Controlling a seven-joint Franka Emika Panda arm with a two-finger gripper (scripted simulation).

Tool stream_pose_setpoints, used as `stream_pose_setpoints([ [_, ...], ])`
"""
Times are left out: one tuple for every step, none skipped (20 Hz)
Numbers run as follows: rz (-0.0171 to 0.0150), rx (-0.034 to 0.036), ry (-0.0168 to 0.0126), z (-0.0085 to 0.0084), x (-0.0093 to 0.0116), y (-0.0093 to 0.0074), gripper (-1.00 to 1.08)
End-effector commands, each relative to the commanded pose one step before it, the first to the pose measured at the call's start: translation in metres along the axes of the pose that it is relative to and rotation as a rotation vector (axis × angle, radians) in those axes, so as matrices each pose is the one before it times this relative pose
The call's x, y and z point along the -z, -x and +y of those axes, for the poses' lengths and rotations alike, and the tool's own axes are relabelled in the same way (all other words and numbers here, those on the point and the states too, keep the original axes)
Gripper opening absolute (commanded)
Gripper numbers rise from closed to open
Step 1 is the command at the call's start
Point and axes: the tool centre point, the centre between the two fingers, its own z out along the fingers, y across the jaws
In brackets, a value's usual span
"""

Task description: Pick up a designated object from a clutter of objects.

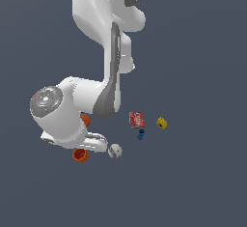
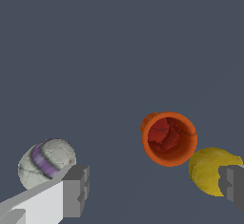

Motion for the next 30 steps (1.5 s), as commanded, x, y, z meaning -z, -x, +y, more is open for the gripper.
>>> stream_pose_setpoints([
  [0.00017, -0.00768, 0.00520, 0.01138, -0.01244, -0.00395, 1.00],
  [-0.00042, -0.00262, 0.00172, 0.00367, -0.00405, -0.00096, 1.00],
  [-0.00037, -0.00227, 0.00153, 0.00322, -0.00360, -0.00081, 1.00],
  [-0.00032, -0.00187, 0.00129, 0.00274, -0.00312, -0.00068, 1.00],
  [-0.00029, -0.00163, 0.00114, 0.00236, -0.00266, -0.00056, 1.00],
  [-0.00023, -0.00131, 0.00093, 0.00191, -0.00218, -0.00044, 1.00],
  [-0.00019, -0.00104, 0.00075, 0.00151, -0.00170, -0.00033, 1.00],
  [-0.00014, -0.00078, 0.00057, 0.00110, -0.00122, -0.00023, 1.00],
  [-0.00007, -0.00039, 0.00029, 0.00061, -0.00073, -0.00014, 1.00],
  [0.00000, 0.00000, 0.00000, 0.00012, -0.00023, -0.00005, 1.00],
  [-0.00113, -0.00016, -0.00036, -0.00058, 0.00079, 0.00076, 1.00],
  [0.00000, 0.00000, 0.00000, 0.00000, -0.00043, 0.00000, 1.00],
  [0.00000, 0.00000, 0.00000, 0.00001, -0.00127, 0.00000, 1.00],
  [0.00000, 0.00000, 0.00000, 0.00002, -0.00211, 0.00001, 1.00],
  [0.00000, 0.00000, 0.00000, 0.00003, -0.00294, 0.00002, 1.00],
  [0.00000, 0.00000, 0.00000, 0.00004, -0.00377, 0.00004, 1.00],
  [0.00000, 0.00000, 0.00000, 0.00004, -0.00459, 0.00006, 1.00],
  [0.00000, 0.00000, 0.00000, 0.00005, -0.00538, 0.00010, 1.00],
  [0.00045, -0.00014, 0.00014, 0.00014, -0.00583, 0.00018, 1.00],
  [0.00000, 0.00000, 0.00000, 0.00005, -0.00641, 0.00016, 1.00],
  [0.00000, 0.00000, 0.00000, 0.00004, -0.00554, 0.00013, 1.00],
  [0.00044, -0.00015, 0.00014, 0.00014, -0.00430, 0.00011, 1.00],
  [0.00000, 0.00000, 0.00000, 0.00004, -0.00371, 0.00000, 1.00],
  [0.00000, 0.00000, 0.00000, 0.00005, -0.00279, -0.00009, 1.00],
  [0.00000, 0.00000, 0.00000, 0.00005, -0.00187, -0.00019, 1.00],
  [0.00000, 0.00000, 0.00000, 0.00006, -0.00095, -0.00031, 1.00],
  [0.00000, 0.00000, 0.00000, 0.00007, -0.00004, -0.00042, 1.00],
  [0.00000, 0.00000, 0.00000, 0.00006, 0.00060, -0.00040, 1.00],
  [0.00000, 0.00000, 0.00000, 0.00002, 0.00028, -0.00013, 1.00],
  [0.00000, 0.00000, 0.00000, 0.00000, 0.00000, 0.00000, -1.00],
])
